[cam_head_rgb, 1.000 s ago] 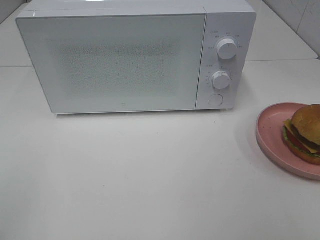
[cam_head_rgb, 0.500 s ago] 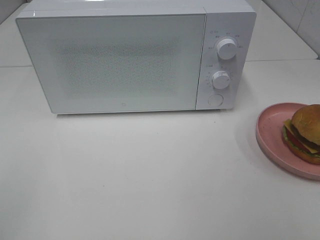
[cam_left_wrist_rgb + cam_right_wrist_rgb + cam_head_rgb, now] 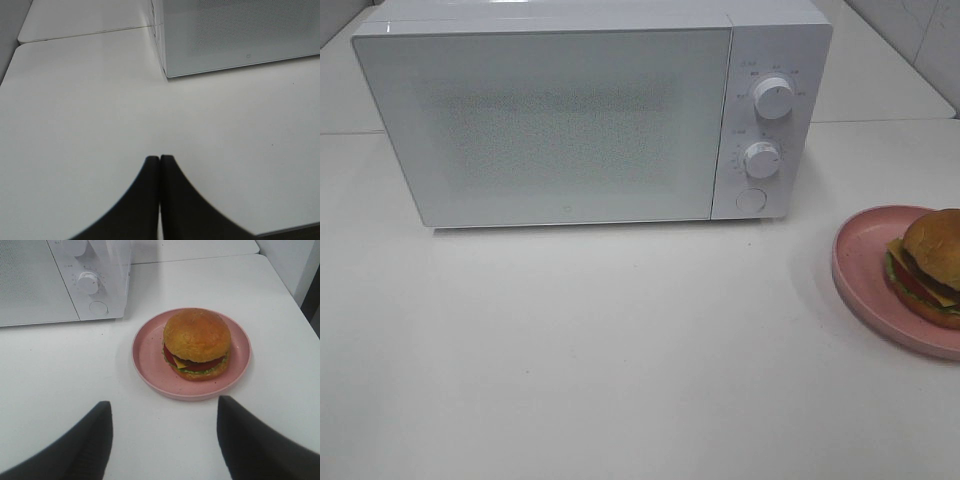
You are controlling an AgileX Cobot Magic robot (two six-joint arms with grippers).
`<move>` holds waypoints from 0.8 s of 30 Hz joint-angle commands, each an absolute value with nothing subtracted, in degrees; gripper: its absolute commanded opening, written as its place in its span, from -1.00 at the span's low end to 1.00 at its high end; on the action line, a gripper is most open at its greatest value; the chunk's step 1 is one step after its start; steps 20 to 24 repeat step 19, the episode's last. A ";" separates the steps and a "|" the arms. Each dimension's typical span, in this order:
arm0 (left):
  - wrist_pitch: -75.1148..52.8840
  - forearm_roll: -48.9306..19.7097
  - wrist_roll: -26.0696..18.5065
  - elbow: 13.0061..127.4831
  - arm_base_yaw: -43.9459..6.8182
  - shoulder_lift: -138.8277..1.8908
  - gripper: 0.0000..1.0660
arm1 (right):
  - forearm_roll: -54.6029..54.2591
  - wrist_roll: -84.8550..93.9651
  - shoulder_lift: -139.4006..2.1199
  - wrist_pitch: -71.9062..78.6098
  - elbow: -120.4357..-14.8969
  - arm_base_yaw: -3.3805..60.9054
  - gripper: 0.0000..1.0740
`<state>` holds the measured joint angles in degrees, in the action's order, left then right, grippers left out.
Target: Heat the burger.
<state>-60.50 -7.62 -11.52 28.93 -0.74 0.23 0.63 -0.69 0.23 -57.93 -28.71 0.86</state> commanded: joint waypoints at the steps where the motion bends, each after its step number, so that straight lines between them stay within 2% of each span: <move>1: -59.93 -8.08 -11.46 28.88 -1.03 1.49 -1.00 | 0.57 0.00 1.72 -57.30 -28.53 0.52 0.06; 24: -59.93 -8.08 -11.46 28.88 -1.03 1.38 -1.00 | 0.57 0.00 1.72 -57.30 -28.53 0.52 0.06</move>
